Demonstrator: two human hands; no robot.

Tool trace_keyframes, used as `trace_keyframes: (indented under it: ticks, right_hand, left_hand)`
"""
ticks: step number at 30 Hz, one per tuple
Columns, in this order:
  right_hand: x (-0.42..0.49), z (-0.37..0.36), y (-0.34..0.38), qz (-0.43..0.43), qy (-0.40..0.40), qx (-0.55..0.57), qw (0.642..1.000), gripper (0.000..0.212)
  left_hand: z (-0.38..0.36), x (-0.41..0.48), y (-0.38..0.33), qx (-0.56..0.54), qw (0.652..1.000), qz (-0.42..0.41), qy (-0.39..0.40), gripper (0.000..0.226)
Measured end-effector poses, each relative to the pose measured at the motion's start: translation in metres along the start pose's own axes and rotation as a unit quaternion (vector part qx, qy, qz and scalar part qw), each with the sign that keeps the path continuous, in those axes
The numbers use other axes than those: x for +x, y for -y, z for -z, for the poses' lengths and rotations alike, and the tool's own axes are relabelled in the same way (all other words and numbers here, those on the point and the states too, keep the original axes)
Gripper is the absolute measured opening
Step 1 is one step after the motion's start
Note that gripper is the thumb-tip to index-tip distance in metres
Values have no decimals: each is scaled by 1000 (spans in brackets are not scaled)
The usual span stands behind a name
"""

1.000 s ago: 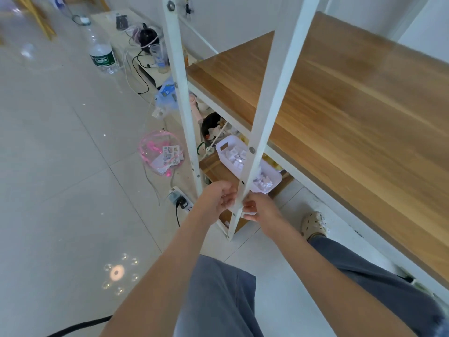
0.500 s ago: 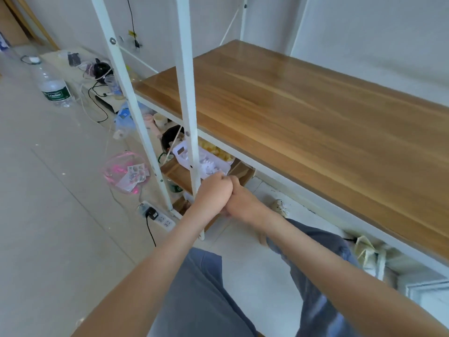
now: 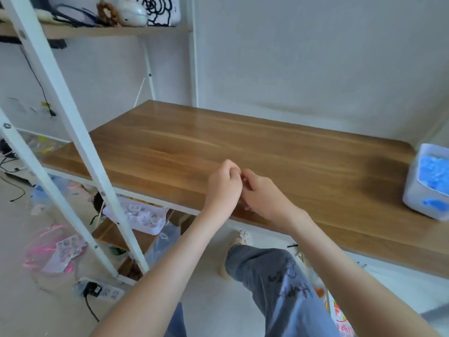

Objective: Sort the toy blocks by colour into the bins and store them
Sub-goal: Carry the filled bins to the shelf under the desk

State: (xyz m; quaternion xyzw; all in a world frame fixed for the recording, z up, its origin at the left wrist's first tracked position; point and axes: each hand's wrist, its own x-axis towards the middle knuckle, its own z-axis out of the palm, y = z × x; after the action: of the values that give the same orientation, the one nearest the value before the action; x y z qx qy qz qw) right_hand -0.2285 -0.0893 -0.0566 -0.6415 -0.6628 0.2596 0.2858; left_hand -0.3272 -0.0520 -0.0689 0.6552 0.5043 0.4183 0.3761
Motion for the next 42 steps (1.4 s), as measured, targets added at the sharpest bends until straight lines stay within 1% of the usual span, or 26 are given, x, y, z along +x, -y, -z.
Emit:
trace_keyframes:
  ticks: [1, 3, 5, 7, 8, 10, 11, 12, 13, 15, 17, 20, 21, 24, 26, 29, 31, 34, 38, 40, 42]
  right_hand:
    - [-2, 9, -9, -10, -2, -33, 999, 29]
    - [-9, 28, -35, -26, -26, -108, 993, 32]
    - [-17, 43, -55, -22, -83, -183, 979, 29]
    - [-26, 63, -78, -24, -183, -313, 932, 36]
    - [-29, 77, -88, -55, -236, -350, 905, 44]
    - [-35, 106, -105, -173, -325, -361, 857, 57]
    - [-38, 118, -114, -226, -348, -351, 839, 60]
    - [-39, 127, -122, -267, -351, -344, 829, 61]
    - [-40, 133, -131, -300, -337, -340, 825, 61]
    - [-41, 136, -143, -335, -292, -340, 829, 63]
    - [-43, 137, -150, -334, -290, -355, 824, 67]
    - [-47, 146, -154, -335, -342, -341, 809, 69]
    - [-50, 150, -157, -350, -356, -321, 805, 65]
    - [-60, 162, -166, -378, -365, -296, 798, 37]
    - [-64, 168, -168, -363, -371, -286, 806, 26]
    - [-63, 164, -162, -328, -358, -282, 827, 25]
    - [-63, 152, -151, -290, -354, -282, 844, 26]
    - [-58, 121, -122, -221, -332, -257, 880, 24]
    - [-43, 78, -81, -117, -261, -235, 929, 24]
    - [-40, 62, -65, -74, -239, -228, 941, 24]
    - [-39, 48, -53, -46, -227, -224, 947, 23]
  left_hand:
    - [-11, 6, -4, 27, 1000, -6, 9, 24]
    - [-42, 17, -13, 70, 995, -16, 62, 25]
    - [-64, 18, -23, 99, 986, -24, 132, 26]
    - [-85, 11, -32, 105, 973, -53, 198, 30]
    - [-92, 5, -36, 98, 967, -71, 225, 33]
    - [-100, -7, -41, 93, 953, -102, 269, 35]
    - [-102, -11, -42, 106, 944, -117, 289, 34]
    - [-103, -12, -42, 133, 931, -134, 311, 33]
    - [-105, -13, -44, 170, 914, -151, 337, 33]
    - [-107, -12, -47, 221, 886, -170, 371, 32]
    - [-110, -11, -52, 228, 882, -160, 381, 31]
    - [-118, -10, -59, 235, 879, -157, 384, 30]
    - [-120, -10, -61, 239, 877, -154, 387, 30]
    - [-127, -9, -67, 247, 867, -150, 406, 31]
    - [-130, -8, -72, 243, 866, -143, 414, 31]
    - [-128, -8, -72, 203, 883, -112, 408, 30]
    - [-125, -9, -69, 182, 897, -96, 392, 29]
    - [-119, -10, -63, 179, 914, -65, 359, 30]
    - [-105, -11, -66, 82, 951, 34, 297, 26]
    - [-90, -9, -64, 53, 964, 87, 247, 22]
    - [-72, -5, -55, 21, 970, 141, 195, 25]
